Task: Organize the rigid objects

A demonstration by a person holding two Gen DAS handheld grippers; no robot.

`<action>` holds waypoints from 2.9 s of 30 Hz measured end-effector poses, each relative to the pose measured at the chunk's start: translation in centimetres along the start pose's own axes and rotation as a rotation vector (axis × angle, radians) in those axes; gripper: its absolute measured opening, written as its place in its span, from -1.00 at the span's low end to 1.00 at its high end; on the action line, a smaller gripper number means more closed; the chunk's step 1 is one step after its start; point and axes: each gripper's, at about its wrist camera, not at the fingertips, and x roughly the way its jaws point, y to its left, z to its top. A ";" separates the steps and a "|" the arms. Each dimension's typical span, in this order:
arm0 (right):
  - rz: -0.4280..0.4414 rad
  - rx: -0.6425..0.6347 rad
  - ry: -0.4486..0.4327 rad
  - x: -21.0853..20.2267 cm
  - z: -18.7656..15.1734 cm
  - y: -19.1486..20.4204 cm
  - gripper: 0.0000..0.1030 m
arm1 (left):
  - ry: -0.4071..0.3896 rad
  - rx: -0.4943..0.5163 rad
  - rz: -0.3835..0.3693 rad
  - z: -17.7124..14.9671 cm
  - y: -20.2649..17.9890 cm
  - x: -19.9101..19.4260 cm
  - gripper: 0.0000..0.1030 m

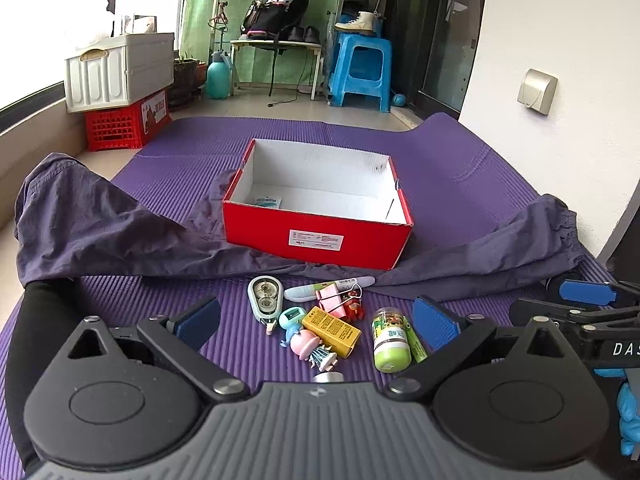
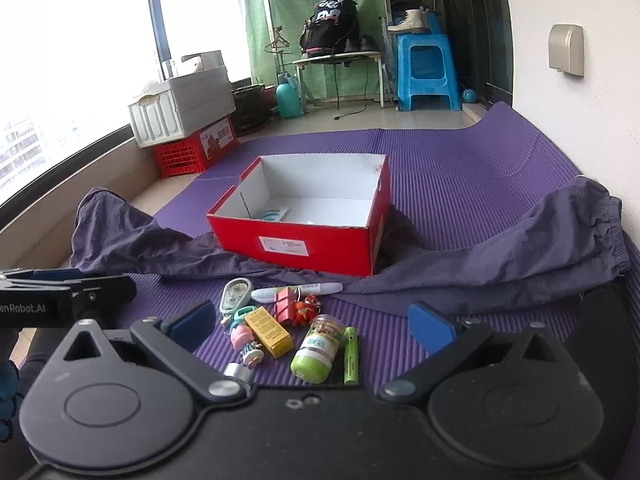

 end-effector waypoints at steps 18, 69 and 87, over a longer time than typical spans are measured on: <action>-0.016 0.029 0.115 7.3 -1.9 -1.9 0.82 | 0.084 0.003 -0.004 -3.8 -1.8 6.3 1.00; -0.025 0.080 0.388 18.0 -4.1 0.2 -0.11 | 0.351 -0.020 0.001 -8.8 -0.3 14.2 -0.22; 0.031 0.069 0.268 11.7 -0.1 1.2 -0.13 | 0.248 -0.040 -0.002 -1.7 0.7 10.6 -0.22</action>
